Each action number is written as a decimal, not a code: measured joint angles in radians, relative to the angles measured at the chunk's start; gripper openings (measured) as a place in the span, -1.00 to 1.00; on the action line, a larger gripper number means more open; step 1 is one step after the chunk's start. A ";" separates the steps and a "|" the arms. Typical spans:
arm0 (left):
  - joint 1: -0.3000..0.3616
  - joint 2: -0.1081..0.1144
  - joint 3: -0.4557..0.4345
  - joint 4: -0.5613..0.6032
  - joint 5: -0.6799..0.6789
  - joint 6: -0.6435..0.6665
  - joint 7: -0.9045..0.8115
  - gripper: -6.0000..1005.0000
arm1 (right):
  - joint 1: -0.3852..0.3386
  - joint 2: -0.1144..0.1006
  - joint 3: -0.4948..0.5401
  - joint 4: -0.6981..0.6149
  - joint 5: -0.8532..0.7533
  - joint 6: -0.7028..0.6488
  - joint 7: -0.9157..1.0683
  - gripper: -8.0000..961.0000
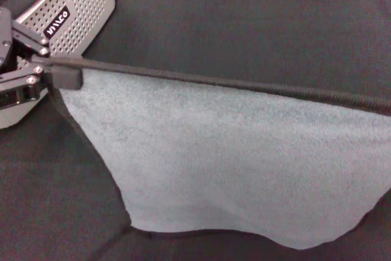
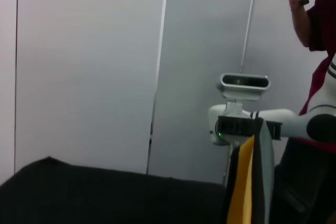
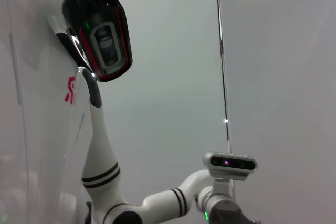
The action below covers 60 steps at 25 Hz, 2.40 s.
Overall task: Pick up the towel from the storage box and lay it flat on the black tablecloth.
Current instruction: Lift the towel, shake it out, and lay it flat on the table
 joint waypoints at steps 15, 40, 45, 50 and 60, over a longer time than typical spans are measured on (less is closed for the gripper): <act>0.020 0.102 0.077 -0.038 -0.038 0.003 -0.017 -0.92 | 0.005 -0.002 -0.003 0.036 -0.061 -0.017 0.031 -0.97; -0.139 0.031 -0.032 -0.203 0.266 -0.002 0.017 -0.92 | 0.194 -0.017 0.146 0.164 -0.198 0.100 0.050 -0.97; -0.156 -0.010 -0.120 -0.208 0.264 -0.003 0.020 -0.92 | 0.295 -0.016 0.237 0.151 -0.182 0.092 0.052 -0.97; -0.167 -0.045 -0.199 -0.235 0.253 -0.004 0.044 -0.92 | 0.415 -0.031 0.283 0.125 -0.170 0.104 0.051 -0.97; -0.202 -0.079 -0.319 -0.389 0.243 -0.007 0.134 -0.78 | 0.572 -0.092 0.341 0.121 -0.135 0.142 0.012 -0.97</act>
